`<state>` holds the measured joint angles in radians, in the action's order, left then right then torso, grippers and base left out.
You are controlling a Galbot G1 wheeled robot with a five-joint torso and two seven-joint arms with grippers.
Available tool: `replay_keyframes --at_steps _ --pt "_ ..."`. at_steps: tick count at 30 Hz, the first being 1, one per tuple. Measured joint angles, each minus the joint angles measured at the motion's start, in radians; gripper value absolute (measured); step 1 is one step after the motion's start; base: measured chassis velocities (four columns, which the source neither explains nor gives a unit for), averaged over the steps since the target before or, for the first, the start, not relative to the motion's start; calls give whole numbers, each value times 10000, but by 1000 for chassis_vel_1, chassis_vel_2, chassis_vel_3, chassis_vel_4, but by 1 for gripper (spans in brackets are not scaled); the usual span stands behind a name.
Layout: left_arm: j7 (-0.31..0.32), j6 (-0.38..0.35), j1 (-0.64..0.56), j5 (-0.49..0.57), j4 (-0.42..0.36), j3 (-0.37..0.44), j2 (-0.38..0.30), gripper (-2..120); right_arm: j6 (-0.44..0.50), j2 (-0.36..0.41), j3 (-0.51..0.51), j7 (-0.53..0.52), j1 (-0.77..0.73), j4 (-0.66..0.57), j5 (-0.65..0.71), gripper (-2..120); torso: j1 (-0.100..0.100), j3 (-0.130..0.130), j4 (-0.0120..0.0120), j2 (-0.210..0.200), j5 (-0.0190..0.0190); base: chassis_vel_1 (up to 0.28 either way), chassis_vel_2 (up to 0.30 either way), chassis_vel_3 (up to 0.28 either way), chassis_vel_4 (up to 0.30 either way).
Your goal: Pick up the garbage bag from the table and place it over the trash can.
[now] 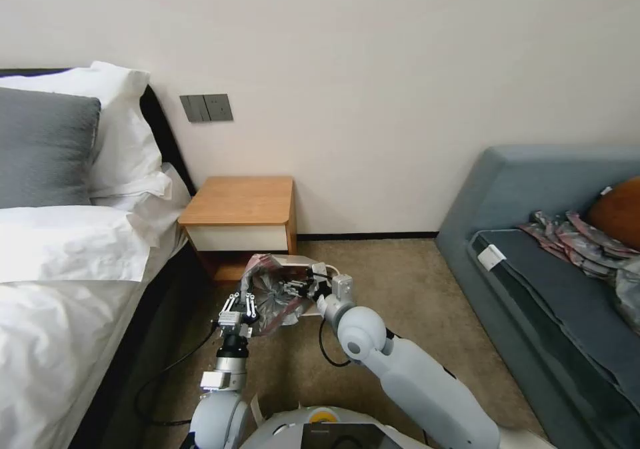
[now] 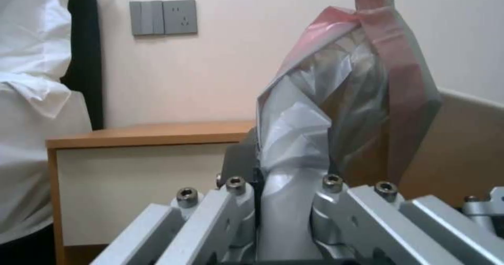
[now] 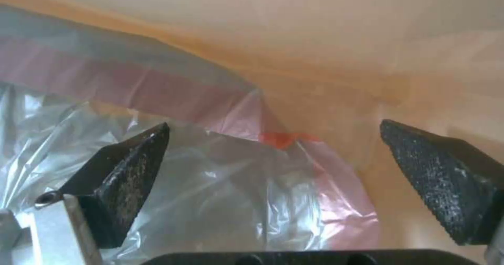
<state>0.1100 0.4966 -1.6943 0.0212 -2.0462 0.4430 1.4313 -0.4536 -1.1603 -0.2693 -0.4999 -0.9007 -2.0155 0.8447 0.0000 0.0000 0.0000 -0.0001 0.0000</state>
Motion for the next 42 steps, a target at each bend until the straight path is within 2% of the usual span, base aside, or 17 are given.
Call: replay_keyframes --at_steps 14,30,32,35,36,40,41,42 --pt "-124 134 30 -32 -17 81 -15 8 117 6 42 280 -40 38 431 100 0 0 0 1 0 0 0 0 0" --pt "-314 425 -11 -651 -14 186 35 8 317 -198 -179 419 28 157 -44 100 0 0 0 0 1 0 0 0 0" --pt "-317 425 -13 -659 -26 195 39 8 343 -184 -179 512 14 162 -45 96 0 0 0 0 0 0 0 0 0" --pt "-320 425 -16 -707 -28 180 99 8 375 -151 -171 647 0 123 22 82 0 0 0 0 0 0 0 0 0" --pt "-320 425 -16 -707 -28 180 99 8 375 -151 -171 647 0 123 22 82 0 0 0 0 0 0 0 0 0" --pt "-320 426 -24 -755 -33 133 172 8 484 -142 -172 755 -64 139 -3 64 0 0 0 0 0 0 0 0 0" --pt "-320 426 -24 -755 -33 133 172 8 484 -142 -172 755 -64 139 -3 64 0 0 0 0 0 0 0 0 0" --pt "-320 425 -31 -757 -41 133 181 8 503 -143 -172 786 -85 145 -32 59 0 0 0 0 1 0 0 0 0"
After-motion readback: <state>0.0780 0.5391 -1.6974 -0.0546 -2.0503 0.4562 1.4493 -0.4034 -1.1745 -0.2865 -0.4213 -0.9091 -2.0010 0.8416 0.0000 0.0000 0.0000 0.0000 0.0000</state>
